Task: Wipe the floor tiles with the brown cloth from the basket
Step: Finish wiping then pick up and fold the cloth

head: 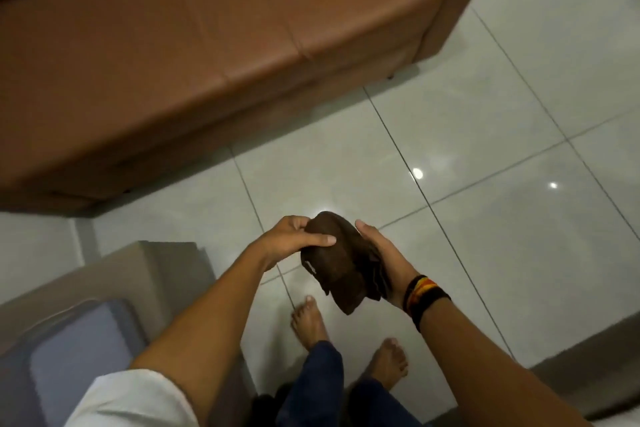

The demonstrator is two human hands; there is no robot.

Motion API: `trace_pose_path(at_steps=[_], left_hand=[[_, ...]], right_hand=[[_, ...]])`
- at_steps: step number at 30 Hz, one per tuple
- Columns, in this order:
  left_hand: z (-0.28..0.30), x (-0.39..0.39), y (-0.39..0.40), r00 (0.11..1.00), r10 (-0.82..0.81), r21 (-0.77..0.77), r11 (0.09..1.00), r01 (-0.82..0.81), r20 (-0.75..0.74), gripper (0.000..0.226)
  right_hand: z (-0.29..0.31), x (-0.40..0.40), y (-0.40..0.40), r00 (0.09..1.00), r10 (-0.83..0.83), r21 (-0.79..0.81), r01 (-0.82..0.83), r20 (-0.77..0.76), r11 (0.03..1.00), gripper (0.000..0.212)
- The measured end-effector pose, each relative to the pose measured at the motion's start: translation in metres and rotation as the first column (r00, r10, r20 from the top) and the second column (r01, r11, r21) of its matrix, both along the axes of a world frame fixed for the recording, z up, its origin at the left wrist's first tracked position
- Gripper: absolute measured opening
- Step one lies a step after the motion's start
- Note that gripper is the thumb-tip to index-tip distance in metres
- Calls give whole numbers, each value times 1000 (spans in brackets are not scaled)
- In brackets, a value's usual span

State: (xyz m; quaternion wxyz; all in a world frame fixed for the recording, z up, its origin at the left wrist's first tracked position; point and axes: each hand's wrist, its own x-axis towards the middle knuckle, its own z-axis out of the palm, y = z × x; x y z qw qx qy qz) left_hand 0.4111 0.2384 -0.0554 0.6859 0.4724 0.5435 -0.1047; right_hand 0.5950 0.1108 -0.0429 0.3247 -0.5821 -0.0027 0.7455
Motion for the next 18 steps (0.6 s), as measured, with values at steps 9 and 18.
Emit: trace_pose_path(at_steps=[9, 18], left_hand=[[117, -145, -62, 863, 505, 232, 837, -496, 20, 42], [113, -333, -191, 409, 909, 378, 407, -832, -78, 22]], right_hand=[[92, -116, 12, 905, 216, 81, -263, 367, 961, 26], [80, -324, -9, 660, 581, 66, -685, 476, 725, 12]])
